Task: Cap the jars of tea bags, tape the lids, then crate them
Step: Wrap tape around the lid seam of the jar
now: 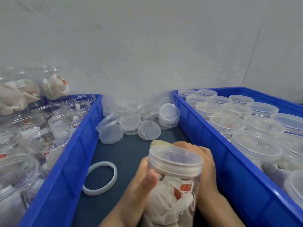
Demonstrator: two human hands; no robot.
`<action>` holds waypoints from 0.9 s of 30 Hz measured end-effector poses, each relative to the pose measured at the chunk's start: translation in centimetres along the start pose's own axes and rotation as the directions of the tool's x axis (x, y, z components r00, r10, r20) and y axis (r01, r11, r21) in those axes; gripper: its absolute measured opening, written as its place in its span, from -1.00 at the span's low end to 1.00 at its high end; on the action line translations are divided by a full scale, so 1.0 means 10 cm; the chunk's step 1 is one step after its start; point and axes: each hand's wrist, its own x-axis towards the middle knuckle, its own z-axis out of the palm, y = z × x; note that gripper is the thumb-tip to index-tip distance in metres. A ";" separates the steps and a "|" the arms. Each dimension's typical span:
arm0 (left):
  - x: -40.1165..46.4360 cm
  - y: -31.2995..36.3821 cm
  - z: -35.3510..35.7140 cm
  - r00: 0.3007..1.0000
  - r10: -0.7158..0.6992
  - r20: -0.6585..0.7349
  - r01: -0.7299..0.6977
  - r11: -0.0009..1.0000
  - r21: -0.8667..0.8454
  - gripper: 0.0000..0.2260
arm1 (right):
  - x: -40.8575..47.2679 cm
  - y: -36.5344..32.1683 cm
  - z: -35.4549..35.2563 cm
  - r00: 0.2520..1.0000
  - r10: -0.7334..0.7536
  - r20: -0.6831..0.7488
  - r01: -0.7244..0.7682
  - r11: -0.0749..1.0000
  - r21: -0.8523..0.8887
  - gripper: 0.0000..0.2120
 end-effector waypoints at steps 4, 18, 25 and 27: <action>0.05 -0.05 -0.08 0.925 0.086 -0.369 -0.022 0.985 0.173 -0.07 | 0.01 0.02 0.04 0.992 0.026 -0.125 -0.045 0.987 -0.154 -0.76; 0.09 -0.30 0.08 0.811 0.405 -0.422 -0.245 0.890 0.384 -0.29 | 0.04 -0.01 0.09 0.970 0.141 0.198 -0.135 0.990 -0.045 -0.76; 0.06 -0.11 -0.13 0.836 0.255 -0.486 -0.098 0.941 0.325 -0.41 | 0.13 0.16 -0.02 0.927 0.082 0.366 -0.113 0.992 0.064 -0.40; 0.05 -0.05 -0.14 0.872 0.223 -0.435 -0.073 0.939 0.335 -0.46 | 0.15 0.21 -0.06 0.937 0.121 0.329 -0.112 0.993 -0.048 -0.40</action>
